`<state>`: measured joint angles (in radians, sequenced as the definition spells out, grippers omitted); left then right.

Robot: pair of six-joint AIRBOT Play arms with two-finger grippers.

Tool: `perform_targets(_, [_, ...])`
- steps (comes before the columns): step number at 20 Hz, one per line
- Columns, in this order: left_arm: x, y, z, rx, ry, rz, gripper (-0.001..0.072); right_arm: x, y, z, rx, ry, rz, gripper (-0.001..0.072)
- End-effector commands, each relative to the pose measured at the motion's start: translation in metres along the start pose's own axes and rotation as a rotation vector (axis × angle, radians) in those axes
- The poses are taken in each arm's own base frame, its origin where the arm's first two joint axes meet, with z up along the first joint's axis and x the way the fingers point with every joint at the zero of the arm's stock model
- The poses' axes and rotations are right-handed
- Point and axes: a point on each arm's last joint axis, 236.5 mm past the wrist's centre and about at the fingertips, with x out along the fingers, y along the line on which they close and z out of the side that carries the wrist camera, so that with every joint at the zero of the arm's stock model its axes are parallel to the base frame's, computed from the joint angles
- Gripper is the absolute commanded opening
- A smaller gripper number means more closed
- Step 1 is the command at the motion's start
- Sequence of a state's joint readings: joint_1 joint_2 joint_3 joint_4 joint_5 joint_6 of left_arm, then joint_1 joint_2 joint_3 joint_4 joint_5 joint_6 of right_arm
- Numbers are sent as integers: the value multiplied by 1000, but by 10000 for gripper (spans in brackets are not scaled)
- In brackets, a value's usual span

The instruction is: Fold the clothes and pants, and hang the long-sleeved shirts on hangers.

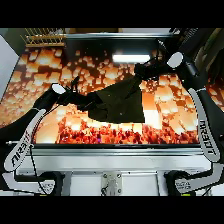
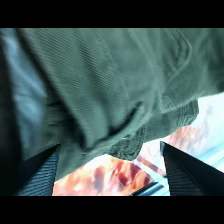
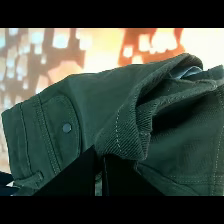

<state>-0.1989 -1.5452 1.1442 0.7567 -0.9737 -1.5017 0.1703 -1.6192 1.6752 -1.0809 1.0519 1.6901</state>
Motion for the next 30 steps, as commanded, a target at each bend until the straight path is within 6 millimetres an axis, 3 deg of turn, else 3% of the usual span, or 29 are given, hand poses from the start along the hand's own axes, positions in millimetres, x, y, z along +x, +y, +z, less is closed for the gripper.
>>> perform_targets(1, [13,-10,-2,42,-36,10,672,1,0,-5,0,20,-2,22])
perform_targets(4, [13,-12,14,40,-104,8,671,1,-1,-9,-12,37,-4,22])
perform_targets(7, [13,-12,17,41,-116,8,671,1,-1,-10,-18,39,-4,22])
perform_targets(14, [29,-24,-10,116,-50,27,668,1,-1,-10,-18,40,-4,22])
perform_targets(15, [29,-24,-14,115,-32,27,530,1,-1,-10,-18,40,-4,22])
perform_targets(16, [29,-24,-19,116,-9,27,345,1,-1,-9,-19,39,-4,22])
perform_targets(17, [29,-23,-25,115,17,28,229,0,-1,-9,-18,39,-4,23])
perform_targets(18, [28,-22,-30,114,39,27,151,0,-1,-9,-18,38,-4,22])
perform_targets(19, [26,-20,-33,115,60,26,27,-1,-2,-8,-18,35,-5,22])
perform_targets(20, [22,-20,-34,114,65,23,30,-3,-3,-6,-16,28,-5,22])
perform_targets(22, [-11,-40,-14,130,6,-20,30,-25,4,10,-51,-25,7,22])
perform_targets(23, [-44,-63,4,156,-63,-65,30,-46,11,23,-64,-72,16,22])
perform_targets(25, [-132,-123,30,234,-234,-190,30,-110,41,50,-134,-200,47,22])
perform_targets(26, [-178,-153,31,284,-312,-248,30,-148,61,58,-186,-266,65,22])
perform_targets(28, [-261,-205,7,405,-457,-331,30,-230,106,61,-290,-417,109,22])
perform_targets(30, [-314,-238,-34,517,-559,-371,30,-300,137,46,-353,-544,140,22])
